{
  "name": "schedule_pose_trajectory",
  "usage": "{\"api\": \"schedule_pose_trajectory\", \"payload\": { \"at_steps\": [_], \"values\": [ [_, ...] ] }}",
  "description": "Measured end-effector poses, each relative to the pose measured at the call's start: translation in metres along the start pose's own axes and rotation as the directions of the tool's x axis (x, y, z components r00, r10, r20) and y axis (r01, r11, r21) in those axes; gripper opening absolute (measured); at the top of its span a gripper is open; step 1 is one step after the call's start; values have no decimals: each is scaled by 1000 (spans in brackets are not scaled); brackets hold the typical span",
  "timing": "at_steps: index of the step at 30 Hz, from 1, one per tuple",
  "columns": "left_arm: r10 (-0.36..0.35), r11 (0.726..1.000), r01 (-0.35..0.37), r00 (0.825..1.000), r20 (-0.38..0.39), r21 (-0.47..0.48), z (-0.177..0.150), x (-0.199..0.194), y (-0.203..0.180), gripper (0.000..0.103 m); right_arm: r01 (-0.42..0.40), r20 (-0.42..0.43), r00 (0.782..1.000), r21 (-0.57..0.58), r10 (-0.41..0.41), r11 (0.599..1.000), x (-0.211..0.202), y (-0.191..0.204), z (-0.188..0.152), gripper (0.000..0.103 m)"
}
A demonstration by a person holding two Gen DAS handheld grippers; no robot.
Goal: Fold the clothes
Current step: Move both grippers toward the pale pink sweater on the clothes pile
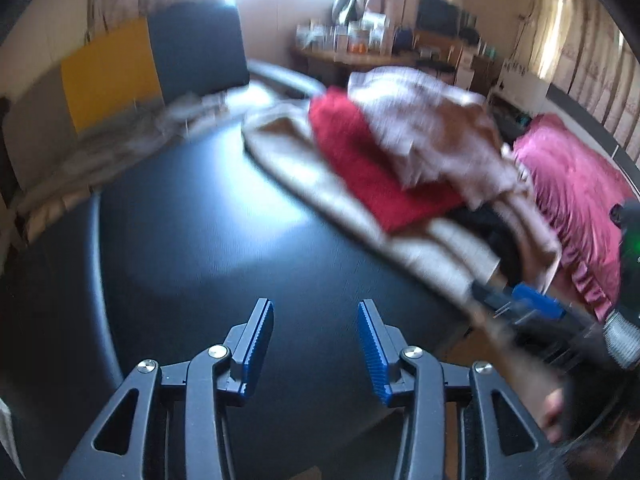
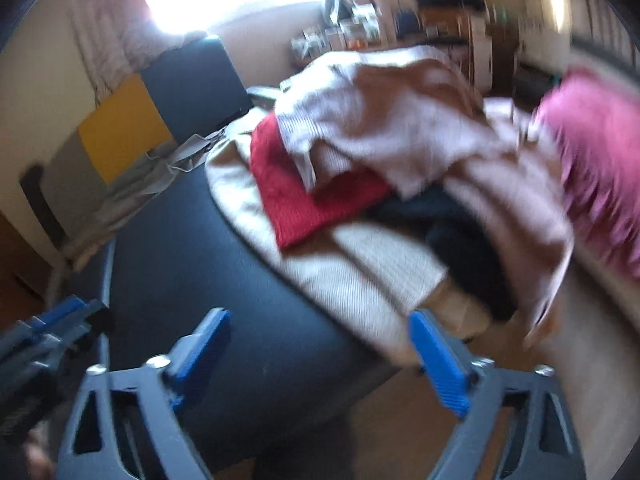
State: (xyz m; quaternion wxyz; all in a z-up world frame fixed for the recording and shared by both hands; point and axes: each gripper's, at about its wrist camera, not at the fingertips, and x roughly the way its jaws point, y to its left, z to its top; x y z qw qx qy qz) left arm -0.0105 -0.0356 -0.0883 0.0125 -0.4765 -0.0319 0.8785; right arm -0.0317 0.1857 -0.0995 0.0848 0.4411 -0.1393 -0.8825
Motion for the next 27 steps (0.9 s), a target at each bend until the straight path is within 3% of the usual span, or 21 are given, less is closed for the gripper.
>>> {"api": "schedule_pose_trajectory", "payload": {
  "at_steps": [2,5,8,13,15,17,19,22,25,27],
  "values": [
    [-15,999,13,998,-66,-32,-13,23,16,44,-50,-29,998,42,51,998,6,-14,-1,83],
    [-62,994,50,990,-126,-94,-26,46,34,44,-116,-8,993,104,117,988,7,-34,7,83],
    [-101,989,78,978,-181,-129,-30,63,42,44,-172,1,985,204,175,964,14,-52,20,102],
    [-54,997,43,980,-193,-61,-27,73,29,46,-200,17,978,354,208,914,27,-79,33,103],
    [-46,999,42,978,-202,-23,-26,77,23,52,-170,34,985,308,168,936,29,-81,39,103],
    [-97,995,93,974,-204,-29,-26,79,20,74,-150,71,988,227,137,962,26,-77,55,103],
    [-136,991,130,970,-201,-42,-24,80,19,80,-149,127,983,152,130,977,24,-73,77,103],
    [-179,983,168,967,-183,-74,-8,81,16,72,-189,202,965,82,170,978,25,-71,117,103],
    [-298,952,288,949,-102,-104,34,76,13,70,-246,215,952,115,218,962,38,-75,154,103],
    [-330,943,326,943,-51,-71,70,72,6,70,-248,242,947,125,212,961,48,-80,176,103]
  ]
}}
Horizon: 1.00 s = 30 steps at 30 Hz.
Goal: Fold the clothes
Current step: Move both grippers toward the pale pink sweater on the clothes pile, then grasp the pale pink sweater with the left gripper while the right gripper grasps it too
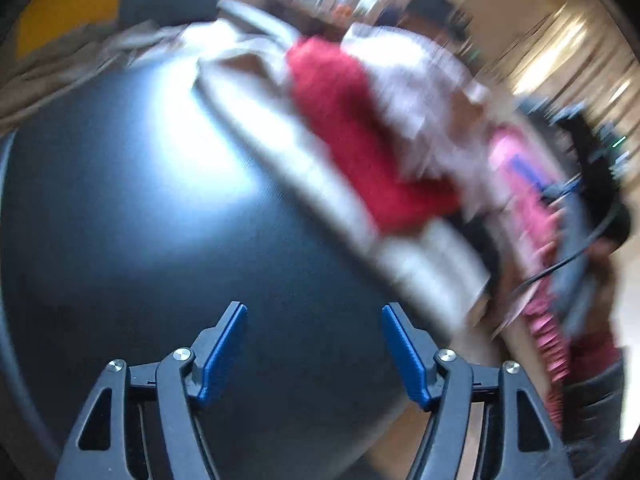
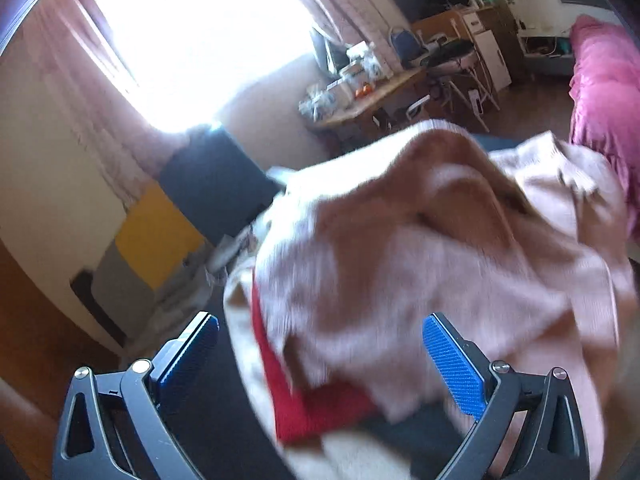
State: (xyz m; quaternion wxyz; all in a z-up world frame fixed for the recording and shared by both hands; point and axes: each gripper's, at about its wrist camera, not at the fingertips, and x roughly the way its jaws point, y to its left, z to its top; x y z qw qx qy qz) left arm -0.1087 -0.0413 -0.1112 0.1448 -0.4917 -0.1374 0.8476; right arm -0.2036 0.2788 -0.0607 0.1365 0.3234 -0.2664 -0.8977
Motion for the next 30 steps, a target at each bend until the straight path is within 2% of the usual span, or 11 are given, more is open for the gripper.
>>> {"api": "schedule_pose_trajectory", "payload": {
  "at_steps": [4,7,11,13,17,19,22,23,25,27,30],
  "values": [
    [-82,993,75,994,76,86,71,6,-25,70,13,26,1000,18,-13,1000,21,-12,24,103],
    [-185,982,181,980,77,54,111,36,-34,67,33,4,999,20,-33,999,34,-27,23,103],
    [-206,978,207,977,44,-12,151,77,-33,67,34,-24,999,18,-34,999,42,-44,9,103],
    [-195,981,195,981,22,-4,163,96,-37,67,32,-29,999,13,-32,999,44,-51,2,103],
    [-174,984,173,985,9,29,177,116,-46,66,23,-23,999,15,-22,1000,46,-65,-6,103],
    [-209,977,209,978,-2,43,180,121,-51,61,11,-26,1000,33,-10,999,47,-72,-6,103],
    [-259,965,260,965,-32,42,184,126,-56,41,-16,-24,1000,61,18,998,45,-78,-3,103],
    [-264,963,266,964,-40,35,185,128,-56,30,-29,-18,999,80,30,996,42,-80,0,103],
    [-272,962,272,961,-51,11,187,131,-54,19,-51,2,999,117,51,992,34,-84,8,103],
    [-274,962,274,961,-38,8,185,127,-53,18,-54,60,997,129,46,990,23,-86,20,103],
    [-218,972,218,976,-4,88,177,121,-62,18,-24,112,994,122,11,992,23,-91,45,103]
  ]
}}
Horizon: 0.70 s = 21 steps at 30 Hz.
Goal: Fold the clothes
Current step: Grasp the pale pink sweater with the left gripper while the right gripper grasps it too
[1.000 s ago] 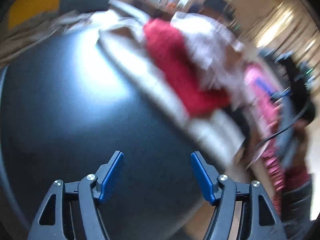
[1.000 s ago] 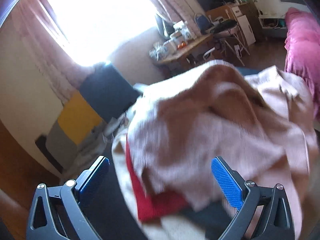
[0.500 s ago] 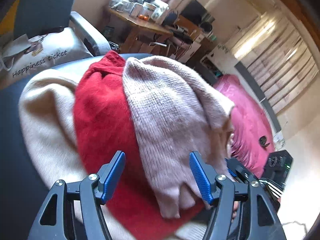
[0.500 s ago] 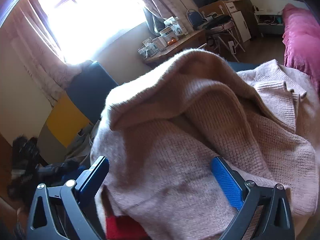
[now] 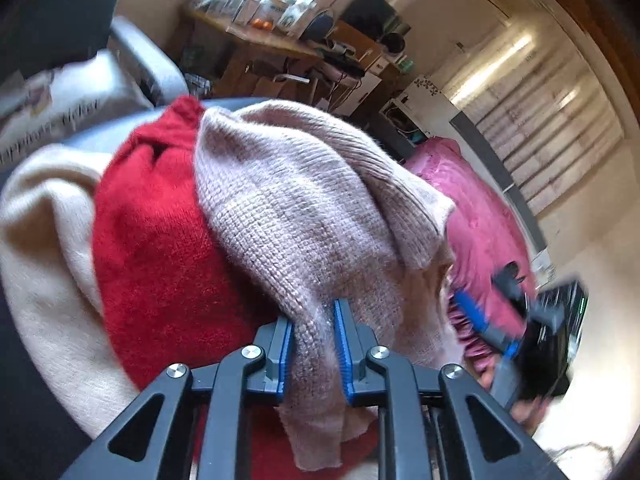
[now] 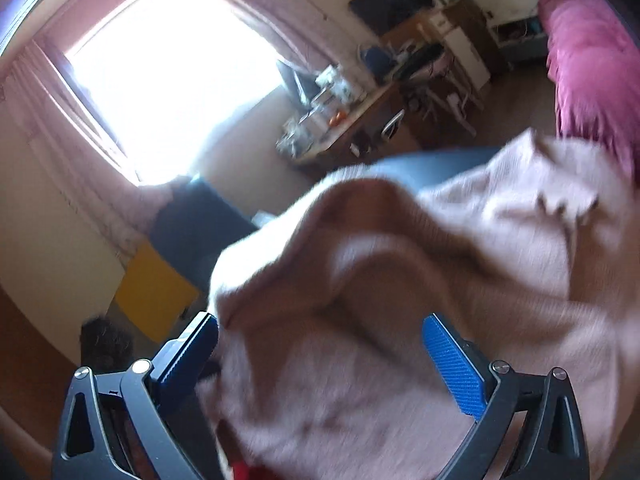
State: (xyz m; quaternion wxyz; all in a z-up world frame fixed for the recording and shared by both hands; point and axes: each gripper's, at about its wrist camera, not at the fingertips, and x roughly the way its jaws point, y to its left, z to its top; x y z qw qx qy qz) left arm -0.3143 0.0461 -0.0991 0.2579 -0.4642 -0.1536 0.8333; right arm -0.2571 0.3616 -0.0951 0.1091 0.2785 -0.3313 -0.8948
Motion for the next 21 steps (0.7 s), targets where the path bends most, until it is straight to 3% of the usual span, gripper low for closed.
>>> {"api": "schedule_pose_trajectory", "payload": {
  "at_steps": [3,5,9,13,15,18,19,20,21],
  "values": [
    [57,994,-59,998,33,96,-9,2,-12,29,52,7,999,-43,-52,998,24,1,23,103],
    [91,980,-99,994,57,170,-14,4,-20,33,103,-35,994,-55,-105,993,50,1,35,103],
    [81,988,-87,996,46,131,-12,7,-15,34,203,-78,974,-95,-211,975,89,-6,46,103],
    [17,998,-21,997,69,62,-6,1,-4,15,223,-134,966,-11,-223,975,104,-24,46,103],
    [-4,999,-1,995,95,51,-6,-6,-3,13,219,-149,967,59,-208,974,104,-34,45,103],
    [-17,994,2,991,132,108,-7,-14,-22,13,221,-159,964,29,-214,975,97,-22,47,103],
    [-23,990,3,990,138,142,-8,-17,-31,12,222,-160,963,14,-217,975,94,-18,47,99],
    [-38,986,14,989,143,166,-9,-21,-39,12,222,-159,963,2,-219,975,91,-13,47,79],
    [-55,984,28,988,147,178,-9,-25,-45,11,220,-149,964,-5,-218,976,89,-7,48,45]
  ]
}}
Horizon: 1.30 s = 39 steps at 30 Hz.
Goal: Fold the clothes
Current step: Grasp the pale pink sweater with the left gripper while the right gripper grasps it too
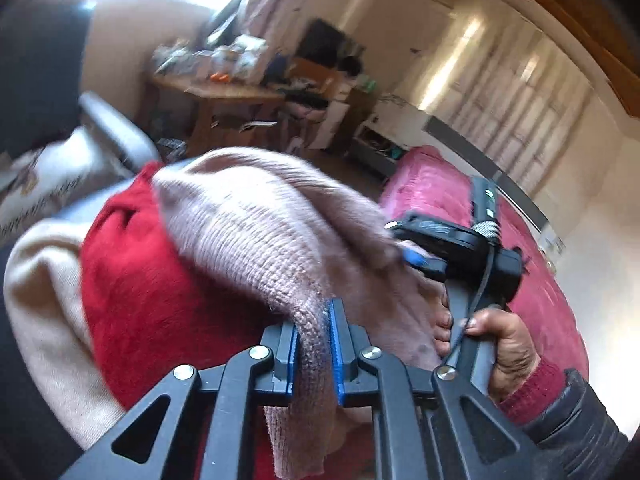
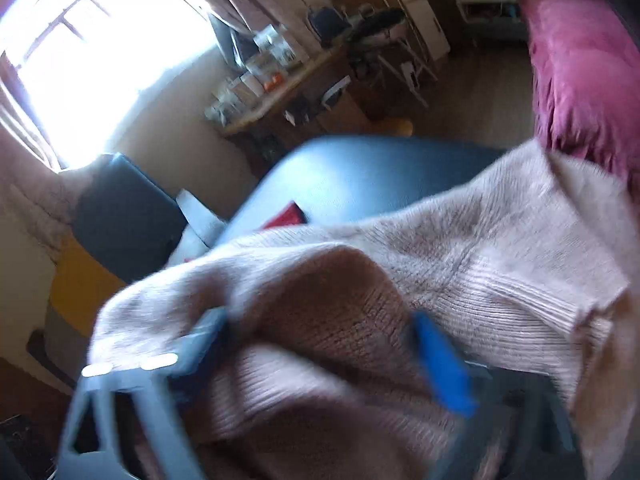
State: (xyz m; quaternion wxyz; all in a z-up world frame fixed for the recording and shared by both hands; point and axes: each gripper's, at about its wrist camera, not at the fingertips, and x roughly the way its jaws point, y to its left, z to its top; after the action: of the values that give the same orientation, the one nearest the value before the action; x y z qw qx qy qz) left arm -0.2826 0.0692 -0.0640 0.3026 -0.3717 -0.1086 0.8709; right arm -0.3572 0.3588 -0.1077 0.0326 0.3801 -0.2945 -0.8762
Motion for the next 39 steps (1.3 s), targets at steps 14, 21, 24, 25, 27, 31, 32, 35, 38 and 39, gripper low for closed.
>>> {"api": "schedule_pose_trajectory", "payload": {
  "at_steps": [14,21,24,25,27,31,32,35,38,39],
  "values": [
    [-20,997,35,980,200,-71,-56,-155,-15,3,-523,-53,851,-165,522,836,-87,143,-100,2],
    [124,975,-101,986,111,-199,-132,-199,33,14,-409,-9,912,-86,409,909,-104,115,-149,62],
    [102,971,-80,991,89,-225,-133,-193,43,19,-315,77,946,-5,314,949,-113,74,-136,68],
    [89,975,-68,992,93,-211,-124,-188,40,22,-266,113,958,4,264,964,-118,64,-130,73],
    [60,984,-43,993,97,-171,-102,-175,31,26,-137,181,974,1,134,991,-126,44,-116,88],
    [63,998,-63,997,51,-18,-41,-123,-10,35,58,195,980,-61,-45,996,-117,15,-89,94],
    [73,997,-74,996,42,11,-27,-109,-20,37,98,194,978,-75,-82,992,-113,8,-83,94],
    [93,991,-94,995,21,91,11,-64,-46,42,131,171,979,-91,-114,987,-95,-8,-68,94],
    [150,981,-147,989,-13,125,29,-23,-56,45,119,154,983,-102,-103,988,-73,-15,-59,94],
    [176,977,-171,984,-29,131,32,-10,-56,45,114,152,984,-109,-97,988,-70,-15,-56,94]
  ]
}}
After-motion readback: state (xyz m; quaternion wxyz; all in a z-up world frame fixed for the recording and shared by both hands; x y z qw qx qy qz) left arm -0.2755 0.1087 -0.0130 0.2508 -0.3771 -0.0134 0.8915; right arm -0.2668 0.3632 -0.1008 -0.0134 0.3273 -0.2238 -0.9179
